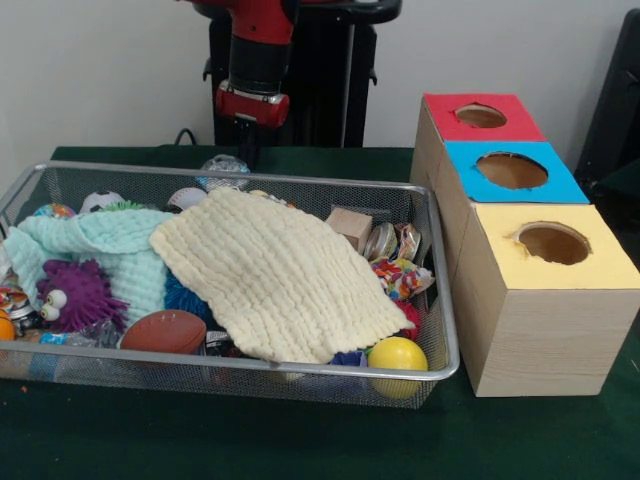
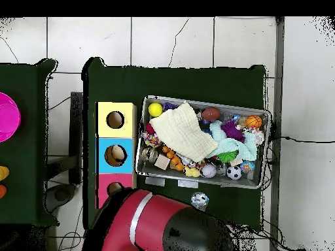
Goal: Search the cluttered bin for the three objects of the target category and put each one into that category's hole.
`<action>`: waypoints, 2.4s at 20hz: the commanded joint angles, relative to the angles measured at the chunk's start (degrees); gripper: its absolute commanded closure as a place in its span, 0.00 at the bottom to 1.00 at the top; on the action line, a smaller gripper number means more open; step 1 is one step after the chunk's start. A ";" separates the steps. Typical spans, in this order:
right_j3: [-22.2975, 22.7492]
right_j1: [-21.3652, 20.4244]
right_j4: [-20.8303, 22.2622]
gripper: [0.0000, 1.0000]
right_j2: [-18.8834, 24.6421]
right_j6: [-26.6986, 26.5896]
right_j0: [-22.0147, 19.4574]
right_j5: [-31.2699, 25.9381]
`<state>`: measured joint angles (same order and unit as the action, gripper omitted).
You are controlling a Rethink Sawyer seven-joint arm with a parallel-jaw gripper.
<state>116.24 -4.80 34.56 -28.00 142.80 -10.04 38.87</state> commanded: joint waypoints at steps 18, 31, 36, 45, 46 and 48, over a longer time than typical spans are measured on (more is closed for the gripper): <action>-13.07 4.86 7.86 1.00 11.32 0.48 -7.74 -17.43; -13.83 6.62 8.94 0.00 8.21 -0.60 -5.31 -10.90; -14.21 6.95 10.11 0.00 7.77 -1.41 -5.29 -9.14; -10.31 -2.53 17.38 0.00 10.52 0.85 -6.22 -17.55; -9.98 -3.71 18.09 0.00 11.39 1.11 -6.62 -18.98; -9.32 -6.08 19.50 0.00 13.12 1.62 -7.43 -21.83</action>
<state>112.65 -8.18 50.24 -24.41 142.80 -15.33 33.03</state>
